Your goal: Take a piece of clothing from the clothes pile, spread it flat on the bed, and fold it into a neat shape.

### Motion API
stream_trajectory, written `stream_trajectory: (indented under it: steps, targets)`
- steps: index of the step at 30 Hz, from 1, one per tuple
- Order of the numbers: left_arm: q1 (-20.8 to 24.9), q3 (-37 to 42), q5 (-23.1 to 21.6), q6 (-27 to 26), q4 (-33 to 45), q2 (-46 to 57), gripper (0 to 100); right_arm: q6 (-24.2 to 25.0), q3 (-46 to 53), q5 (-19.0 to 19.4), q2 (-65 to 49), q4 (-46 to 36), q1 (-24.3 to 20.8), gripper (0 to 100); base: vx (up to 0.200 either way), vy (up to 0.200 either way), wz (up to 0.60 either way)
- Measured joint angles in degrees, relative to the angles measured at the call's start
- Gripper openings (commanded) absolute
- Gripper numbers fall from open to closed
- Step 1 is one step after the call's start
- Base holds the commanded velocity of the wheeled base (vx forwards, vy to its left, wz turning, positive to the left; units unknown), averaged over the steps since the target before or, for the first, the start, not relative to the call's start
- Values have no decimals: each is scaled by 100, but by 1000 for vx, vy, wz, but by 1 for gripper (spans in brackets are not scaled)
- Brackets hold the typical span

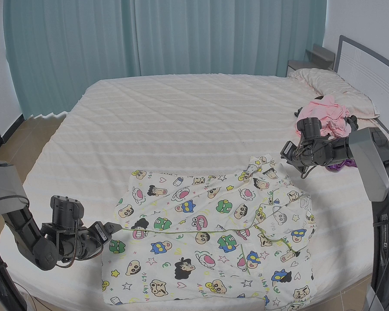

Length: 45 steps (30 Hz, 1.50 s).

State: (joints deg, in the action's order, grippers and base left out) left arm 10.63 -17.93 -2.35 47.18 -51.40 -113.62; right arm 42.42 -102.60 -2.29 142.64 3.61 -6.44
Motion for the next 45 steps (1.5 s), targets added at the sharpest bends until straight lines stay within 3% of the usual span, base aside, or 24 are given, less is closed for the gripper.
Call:
stream_trajectory:
  steps: [10,11,28,45]
  targets:
    - [0,0,-2,0,2,-2,100,-126,-96,213,356,293,-87,100,0,0,0]
    - [0,0,-2,0,2,-2,100,-121,-134,227,402,273,-105,0,0,0,0]
    - [-2,0,0,0,2,-2,100,163,-542,196,703,148,-94,0,0,0,0]
    - [-5,27,0,0,0,26,100,224,157,118,-138,692,-139,0,0,0,0]
